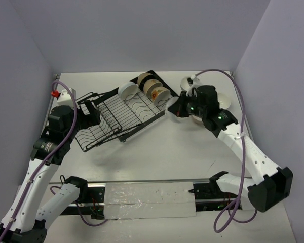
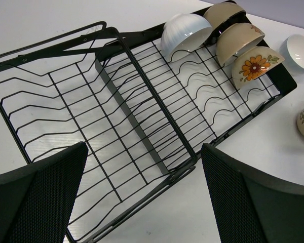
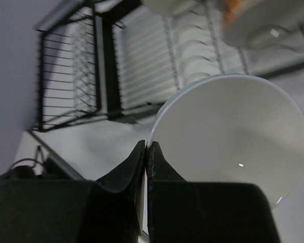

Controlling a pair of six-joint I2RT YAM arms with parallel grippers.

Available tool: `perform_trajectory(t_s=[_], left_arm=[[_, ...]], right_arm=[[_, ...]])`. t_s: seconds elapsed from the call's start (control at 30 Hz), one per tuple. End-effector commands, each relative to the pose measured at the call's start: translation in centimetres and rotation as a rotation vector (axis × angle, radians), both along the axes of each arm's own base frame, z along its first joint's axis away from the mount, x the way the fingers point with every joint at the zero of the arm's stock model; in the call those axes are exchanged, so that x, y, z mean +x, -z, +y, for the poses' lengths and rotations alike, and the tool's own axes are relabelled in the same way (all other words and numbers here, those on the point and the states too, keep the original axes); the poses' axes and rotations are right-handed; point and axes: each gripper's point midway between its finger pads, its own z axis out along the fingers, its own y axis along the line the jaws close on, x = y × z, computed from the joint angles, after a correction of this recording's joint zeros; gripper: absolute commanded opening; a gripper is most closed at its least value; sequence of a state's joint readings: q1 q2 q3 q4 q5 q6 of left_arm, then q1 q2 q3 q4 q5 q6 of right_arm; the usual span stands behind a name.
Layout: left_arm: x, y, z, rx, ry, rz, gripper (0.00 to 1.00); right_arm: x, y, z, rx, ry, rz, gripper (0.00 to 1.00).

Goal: Load the bowls into the dish rack

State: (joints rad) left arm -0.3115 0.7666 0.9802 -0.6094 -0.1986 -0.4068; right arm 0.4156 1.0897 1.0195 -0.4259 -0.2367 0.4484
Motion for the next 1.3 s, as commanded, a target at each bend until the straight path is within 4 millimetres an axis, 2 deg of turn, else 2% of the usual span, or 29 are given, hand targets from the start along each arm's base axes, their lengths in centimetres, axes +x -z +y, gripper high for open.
perform_trajectory(t_s=[0.0,0.03,0.07,0.1,0.13,0.17,0.23,0.27,0.3,0.33,0.37,0.4,0.43,0.47,0.53,0.57,0.63,0.73,1.03,1.27], left_arm=[[0.4,-1.5,-0.5,-0.032,0.007,-0.041,0.99],[0.5,-1.4,-0.5,-0.03,0.005,-0.039,0.99],[0.5,-1.5,-0.4,-0.03,-0.001,-0.041,0.99],[0.6,-1.5,-0.4,-0.032,-0.003,-0.039,0.99],[0.6,-1.6,-0.3,-0.032,-0.008,-0.039,0.99],[0.6,-1.8,-0.2,-0.033,-0.015,-0.041,0.99],[0.7,-1.9,-0.1,-0.031,-0.023,-0.041,0.99],[0.7,-2.0,0.0,-0.029,-0.027,-0.04,0.99],[0.7,-1.9,0.2,-0.023,-0.037,-0.034,0.99],[0.6,-2.0,0.3,-0.02,-0.041,-0.032,0.99],[0.6,-1.9,0.4,-0.017,-0.046,-0.029,0.99],[0.5,-2.0,0.6,-0.014,-0.054,-0.03,0.99],[0.5,-2.0,0.7,-0.012,-0.058,-0.03,0.99],[0.3,-2.2,0.9,-0.01,-0.067,-0.035,0.99],[0.1,-2.0,1.1,-0.005,-0.075,-0.024,0.99],[0.1,-1.9,1.2,-0.002,-0.079,-0.022,0.99],[-0.1,-1.9,1.4,0.001,-0.088,-0.016,0.99],[-0.3,-1.7,1.7,0.004,-0.099,-0.013,0.99],[-0.4,-1.3,1.8,0.013,-0.103,0.002,0.99],[-0.3,-1.2,1.8,0.015,-0.106,0.004,0.99]], right_arm=[[2.1,-7.3,7.2,0.221,-0.256,-0.209,0.0],[2.0,-7.9,8.9,0.254,-0.303,-0.215,0.0],[2.2,-9.5,10.5,0.307,-0.366,-0.271,0.0],[3.3,-9.4,12.1,0.328,-0.395,-0.268,0.0],[3.3,-10.8,13.6,0.381,-0.434,-0.312,0.0],[4.2,-10.6,15.2,0.41,-0.472,-0.296,0.0],[4.8,-11.4,17.4,0.44,-0.525,-0.338,0.0],[5.8,-10.8,18.7,0.45,-0.542,-0.329,0.0],[6.0,-10.7,19.4,0.48,-0.554,-0.31,0.0],[6.1,-11.9,20.2,0.525,-0.578,-0.366,0.0],[7.0,-10.5,21.1,0.542,-0.578,-0.345,0.0],[7.4,-10.1,21.6,0.573,-0.572,-0.316,0.0],[7.6,-10.8,21.9,0.607,-0.58,-0.357,0.0],[8.6,-9.2,22.5,0.627,-0.556,-0.317,0.0],[9.2,-8.7,22.9,0.659,-0.542,-0.334,0.0],[9.8,-7.3,23.2,0.659,-0.526,-0.311,0.0],[10.4,-6.5,23.2,0.673,-0.493,-0.314,0.0],[11.5,-4.1,23.6,0.663,-0.464,-0.286,0.0],[13.4,-0.4,24.0,0.674,-0.388,-0.236,0.0],[13.9,1.7,23.8,0.684,-0.358,-0.208,0.0]])
